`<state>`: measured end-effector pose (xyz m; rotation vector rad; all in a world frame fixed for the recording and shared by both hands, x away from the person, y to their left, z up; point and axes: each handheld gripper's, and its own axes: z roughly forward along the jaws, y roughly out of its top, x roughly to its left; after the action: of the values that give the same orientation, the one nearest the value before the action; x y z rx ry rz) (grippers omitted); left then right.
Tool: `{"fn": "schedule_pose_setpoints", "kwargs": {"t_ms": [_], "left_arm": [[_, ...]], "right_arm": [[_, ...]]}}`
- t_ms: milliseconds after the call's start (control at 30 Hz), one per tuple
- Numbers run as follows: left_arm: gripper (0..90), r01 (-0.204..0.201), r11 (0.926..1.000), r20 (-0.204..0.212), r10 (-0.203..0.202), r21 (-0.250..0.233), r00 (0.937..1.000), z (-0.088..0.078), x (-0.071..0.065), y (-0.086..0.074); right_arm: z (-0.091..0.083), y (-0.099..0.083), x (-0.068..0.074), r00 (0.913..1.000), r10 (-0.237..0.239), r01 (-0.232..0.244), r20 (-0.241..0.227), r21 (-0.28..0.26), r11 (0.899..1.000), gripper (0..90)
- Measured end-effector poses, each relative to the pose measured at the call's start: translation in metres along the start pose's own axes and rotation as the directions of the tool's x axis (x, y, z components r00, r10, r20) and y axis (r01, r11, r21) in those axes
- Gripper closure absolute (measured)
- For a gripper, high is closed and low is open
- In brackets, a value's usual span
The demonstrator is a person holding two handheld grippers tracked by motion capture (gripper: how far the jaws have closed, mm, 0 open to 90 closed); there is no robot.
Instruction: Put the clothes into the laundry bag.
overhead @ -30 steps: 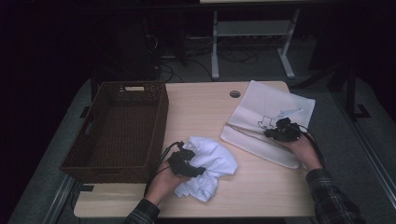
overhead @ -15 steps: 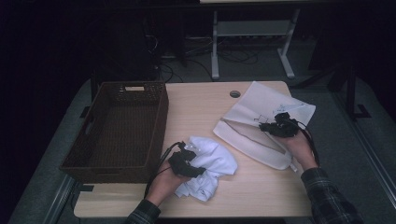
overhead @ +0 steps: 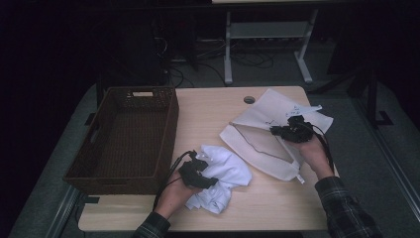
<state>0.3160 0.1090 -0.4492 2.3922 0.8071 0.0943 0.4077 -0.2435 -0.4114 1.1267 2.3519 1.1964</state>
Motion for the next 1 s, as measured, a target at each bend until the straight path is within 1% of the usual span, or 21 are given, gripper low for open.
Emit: {"fn": "schedule_pose_setpoints", "kwargs": {"t_ms": [267,333,367,433,567,733,833,867,1000], "left_arm": [[54.2,-0.001,1.0,-0.001,0.001,0.0,1.0,0.0,0.0,0.0],[54.7,-0.004,1.0,-0.003,0.004,0.001,1.0,0.0,0.0,0.0],[55.8,-0.009,1.0,-0.006,0.009,0.004,0.9999,0.0,-0.001,0.001],[58.9,-0.004,1.0,-0.009,0.004,0.009,1.0,-0.001,-0.001,0.002],[63.6,-0.006,0.9996,-0.007,0.006,0.028,1.0,-0.003,-0.002,0.004],[65.1,-0.028,0.9983,0.017,0.027,0.051,0.9995,-0.011,-0.001,0.006],[65.3,-0.03,0.9978,0.017,0.029,0.058,0.9994,-0.016,-0.001,0.007],[65.3,-0.037,0.9973,0.019,0.036,0.063,0.9992,-0.019,-0.002,0.008],[65.5,-0.045,0.9975,0.028,0.043,0.054,0.9987,-0.027,-0.005,0.011]], "right_arm": [[-0.006,0.011,0.005,1.0,-0.002,0.002,-0.001,-0.035,0.999,86.1],[-0.008,0.014,0.006,1.0,-0.002,0.001,-0.005,-0.053,0.999,86.1],[-0.009,0.015,0.007,1.0,-0.002,0.002,-0.002,-0.056,0.998,86.1],[-0.011,0.015,0.007,1.0,-0.008,0.008,0.0,-0.059,0.998,86.1],[-0.01,0.013,0.006,1.0,-0.003,0.003,-0.002,-0.059,0.998,86.1],[-0.009,0.011,0.004,1.0,-0.004,0.003,-0.005,-0.057,0.998,86.2],[-0.009,0.01,0.004,1.0,-0.005,0.005,-0.006,-0.057,0.998,86.2],[-0.009,0.01,0.003,1.0,-0.007,0.007,-0.006,-0.058,0.998,86.2],[-0.009,0.01,0.004,1.0,-0.009,0.008,-0.005,-0.052,0.999,86.2]]}}
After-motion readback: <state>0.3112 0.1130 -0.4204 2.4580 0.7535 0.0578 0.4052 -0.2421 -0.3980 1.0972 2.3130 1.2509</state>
